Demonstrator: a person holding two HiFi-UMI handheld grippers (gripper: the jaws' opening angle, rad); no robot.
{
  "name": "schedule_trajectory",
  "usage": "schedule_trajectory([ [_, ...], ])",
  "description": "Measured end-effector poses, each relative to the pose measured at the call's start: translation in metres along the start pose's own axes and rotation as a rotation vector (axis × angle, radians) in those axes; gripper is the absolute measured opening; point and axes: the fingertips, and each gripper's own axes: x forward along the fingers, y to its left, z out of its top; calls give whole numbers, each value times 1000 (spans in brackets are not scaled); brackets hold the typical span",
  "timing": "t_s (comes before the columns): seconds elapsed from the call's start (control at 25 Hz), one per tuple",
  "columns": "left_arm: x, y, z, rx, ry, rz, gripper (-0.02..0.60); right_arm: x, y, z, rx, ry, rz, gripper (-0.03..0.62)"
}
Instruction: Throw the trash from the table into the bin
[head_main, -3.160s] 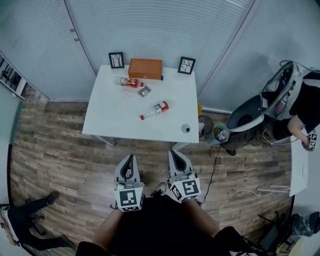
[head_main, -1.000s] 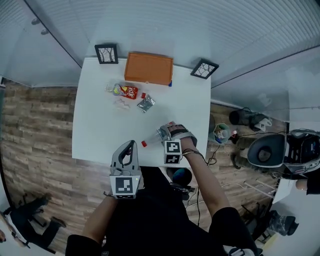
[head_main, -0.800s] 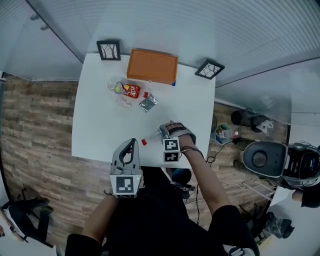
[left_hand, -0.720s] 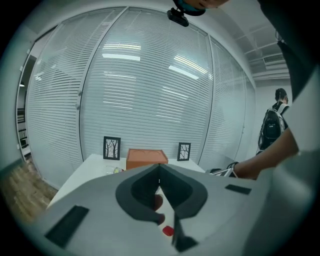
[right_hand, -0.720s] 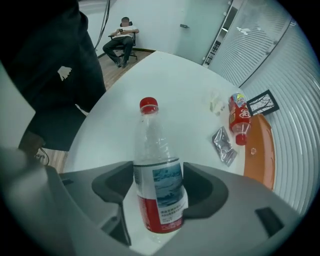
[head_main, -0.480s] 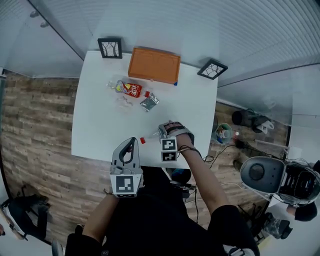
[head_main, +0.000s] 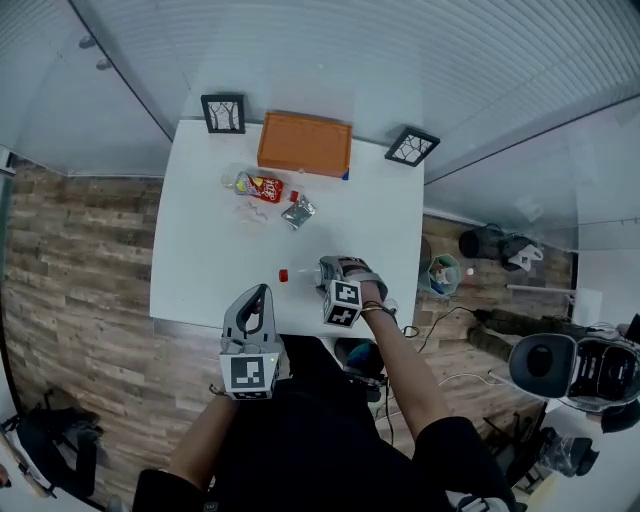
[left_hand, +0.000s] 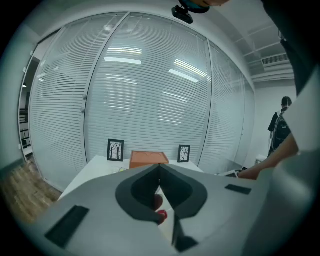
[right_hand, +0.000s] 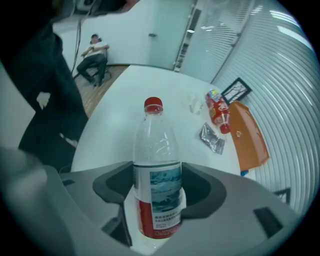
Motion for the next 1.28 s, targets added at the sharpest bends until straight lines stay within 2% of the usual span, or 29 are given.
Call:
schedule_trajectory([
  [0.2,-32,12,7,-3,-46,26,-2,-68,-10,39,487,-335,-148,299],
  [0.32,-49,16,12,7,-83,16,-2,-116,-15,57,763,-591,-248,298],
  [0.44,-58,17,7,22,-91,3,-2,-149,-19,67,976,-815,-356,298],
  [0.6,-67,14,-5,3,-76,-17,-3,-157,-11,78,1008,-865,-468,298],
  [0.92,-100,8,0,36,-111,-58,-3,-198,17,115,960,-935,-544,298],
  [1.08,-123,13,-1,47,-126,-64,-2,-217,35,132,974,-976,-573,298],
  [1.28,-149,18,-8,31,-127,-84,-2,-233,69,145,996,-979,-595,298],
])
